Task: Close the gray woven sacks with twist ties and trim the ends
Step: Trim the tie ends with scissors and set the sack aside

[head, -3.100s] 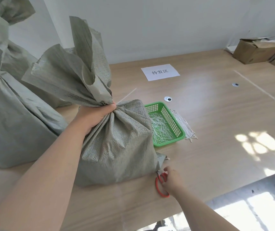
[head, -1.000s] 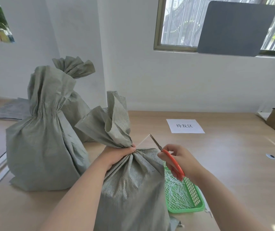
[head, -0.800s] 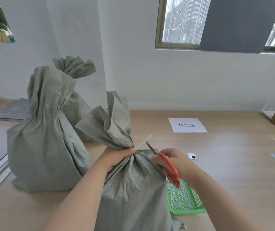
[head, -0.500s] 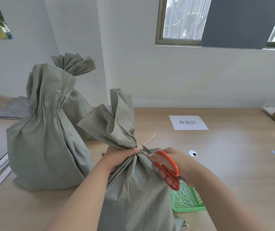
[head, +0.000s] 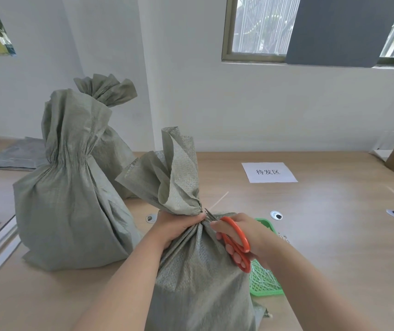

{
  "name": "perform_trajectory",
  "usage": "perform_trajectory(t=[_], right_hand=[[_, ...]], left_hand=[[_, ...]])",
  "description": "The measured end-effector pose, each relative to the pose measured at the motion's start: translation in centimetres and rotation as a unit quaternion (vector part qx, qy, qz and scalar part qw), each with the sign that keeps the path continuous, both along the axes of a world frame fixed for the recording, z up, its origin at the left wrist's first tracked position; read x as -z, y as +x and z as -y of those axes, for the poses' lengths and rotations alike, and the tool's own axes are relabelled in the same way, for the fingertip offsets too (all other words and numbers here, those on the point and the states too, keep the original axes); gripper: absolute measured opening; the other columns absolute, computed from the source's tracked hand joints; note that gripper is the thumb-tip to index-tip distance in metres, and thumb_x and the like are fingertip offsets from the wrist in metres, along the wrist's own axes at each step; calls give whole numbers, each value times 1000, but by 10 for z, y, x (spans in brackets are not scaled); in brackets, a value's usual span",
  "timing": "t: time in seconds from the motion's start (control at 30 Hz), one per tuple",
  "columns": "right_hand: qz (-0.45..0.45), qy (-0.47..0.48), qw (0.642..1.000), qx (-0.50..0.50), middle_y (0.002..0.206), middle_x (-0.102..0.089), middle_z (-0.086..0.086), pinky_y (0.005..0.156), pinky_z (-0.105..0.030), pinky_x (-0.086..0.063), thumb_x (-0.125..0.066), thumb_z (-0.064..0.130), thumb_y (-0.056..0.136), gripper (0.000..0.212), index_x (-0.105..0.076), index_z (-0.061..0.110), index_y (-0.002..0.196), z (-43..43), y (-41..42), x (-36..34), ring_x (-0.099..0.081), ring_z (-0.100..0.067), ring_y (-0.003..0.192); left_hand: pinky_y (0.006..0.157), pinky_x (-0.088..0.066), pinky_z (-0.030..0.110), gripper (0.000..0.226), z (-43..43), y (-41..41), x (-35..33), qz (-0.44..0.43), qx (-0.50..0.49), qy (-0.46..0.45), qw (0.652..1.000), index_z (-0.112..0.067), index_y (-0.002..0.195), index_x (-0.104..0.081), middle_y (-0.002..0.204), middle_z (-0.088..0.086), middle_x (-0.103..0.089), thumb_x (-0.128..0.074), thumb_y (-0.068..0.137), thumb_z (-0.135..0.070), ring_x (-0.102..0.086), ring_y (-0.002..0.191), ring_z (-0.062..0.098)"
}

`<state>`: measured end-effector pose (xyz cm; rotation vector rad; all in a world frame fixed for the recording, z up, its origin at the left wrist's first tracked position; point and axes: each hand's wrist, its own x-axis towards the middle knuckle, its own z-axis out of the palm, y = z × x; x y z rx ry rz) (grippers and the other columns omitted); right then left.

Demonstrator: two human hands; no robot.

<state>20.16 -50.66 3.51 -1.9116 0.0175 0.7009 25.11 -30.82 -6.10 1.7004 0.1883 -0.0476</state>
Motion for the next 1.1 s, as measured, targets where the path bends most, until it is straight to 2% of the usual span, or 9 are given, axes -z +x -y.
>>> perform_trajectory(t=[0.13, 0.27, 0.4, 0.53, 0.67, 0.8, 1.0, 1.1], right_hand=[[9, -5, 1000, 12, 53, -53, -8, 39, -21, -41, -58, 30, 90, 24, -60, 10, 77, -4, -7, 3, -48, -19, 36], [24, -20, 999, 31, 52, -56, -7, 36, -20, -41, -57, 32, 93, 26, -60, 9, 82, -8, -13, 8, -50, -18, 34], [34, -26, 998, 45, 53, -57, -7, 35, -20, -40, -56, 31, 94, 27, -60, 8, 81, -9, -20, 11, -50, -18, 33], [40, -28, 997, 55, 53, -56, -10, 33, -19, -38, -53, 26, 96, 31, -61, -2, 85, -10, -26, 14, -48, -19, 31], [47, -38, 997, 57, 58, -57, -15, 33, -22, -41, -51, 22, 97, 35, -58, -12, 92, -11, -33, 16, -51, -20, 33], [62, -49, 995, 60, 57, -57, -15, 34, -22, -41, -48, 22, 96, 29, -58, 0, 80, -14, -39, 18, -50, -19, 31], [68, -56, 993, 79, 55, -57, -11, 35, -22, -41, -51, 24, 97, 31, -61, -5, 91, -16, -44, 23, -49, -18, 32], [74, -33, 993, 82, 58, -56, -13, 35, -22, -38, -54, 27, 95, 30, -58, -1, 86, -14, -48, 23, -46, -18, 31]], left_hand=[[98, -57, 38, 74, 0, -3, 2, -2, -4, 13, 1000, -20, 112, -75, 109, -8, -77, -93, 47, -52, -71, 104, 9], [101, -55, 40, 80, 0, -5, 1, -6, 1, 32, 999, -21, 114, -74, 112, -9, -76, -92, 46, -57, -70, 107, 9], [102, -54, 40, 77, 1, -6, 1, -5, 8, 51, 999, -23, 111, -75, 109, -10, -76, -90, 45, -60, -70, 106, 9], [103, -53, 39, 79, 1, -8, 1, -6, 14, 57, 998, -23, 111, -75, 109, -12, -76, -91, 44, -62, -69, 106, 7], [104, -53, 39, 92, 1, -11, 0, -12, 25, 52, 998, -21, 113, -75, 111, -11, -76, -92, 38, -70, -70, 108, 8], [103, -53, 35, 92, 1, -14, -1, -27, 33, 35, 998, -19, 116, -74, 112, -10, -76, -94, 38, -64, -70, 107, 6], [99, -54, 31, 101, 1, -18, -2, -52, 37, 24, 998, -21, 116, -74, 111, -10, -76, -94, 29, -70, -70, 106, 8], [99, -54, 32, 105, 1, -17, -1, -43, 34, 20, 998, -19, 117, -74, 112, -9, -76, -94, 28, -71, -70, 109, 10]])
